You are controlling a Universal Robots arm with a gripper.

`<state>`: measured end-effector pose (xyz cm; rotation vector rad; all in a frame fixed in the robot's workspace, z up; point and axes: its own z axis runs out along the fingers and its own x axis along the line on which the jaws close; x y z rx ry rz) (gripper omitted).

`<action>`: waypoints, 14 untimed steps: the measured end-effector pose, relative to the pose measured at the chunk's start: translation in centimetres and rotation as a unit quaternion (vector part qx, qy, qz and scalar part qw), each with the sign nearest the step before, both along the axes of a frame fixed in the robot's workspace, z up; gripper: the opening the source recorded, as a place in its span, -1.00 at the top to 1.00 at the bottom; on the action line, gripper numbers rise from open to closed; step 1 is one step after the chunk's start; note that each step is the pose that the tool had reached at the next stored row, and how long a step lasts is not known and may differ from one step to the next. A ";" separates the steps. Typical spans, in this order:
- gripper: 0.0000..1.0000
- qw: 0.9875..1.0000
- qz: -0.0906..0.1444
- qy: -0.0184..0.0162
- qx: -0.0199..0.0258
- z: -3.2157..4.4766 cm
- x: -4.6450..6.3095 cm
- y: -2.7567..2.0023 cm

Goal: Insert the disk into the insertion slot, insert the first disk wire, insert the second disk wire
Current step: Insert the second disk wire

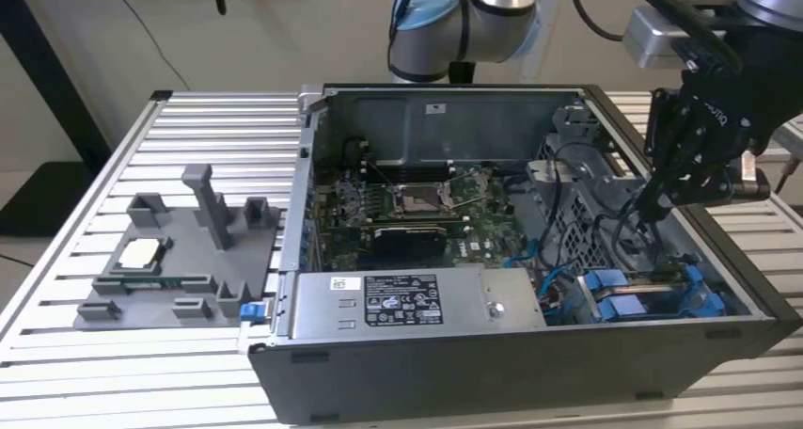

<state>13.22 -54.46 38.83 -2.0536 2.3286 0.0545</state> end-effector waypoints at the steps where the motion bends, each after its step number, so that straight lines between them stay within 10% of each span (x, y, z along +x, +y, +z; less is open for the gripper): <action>1: 0.68 1.000 0.000 0.000 0.000 -0.04 0.0 0.00; 8: 0.68 1.000 0.002 0.000 -0.001 -0.76 0.0 -0.18; 14: 0.68 1.000 0.009 0.007 -0.001 -1.10 0.0 -0.89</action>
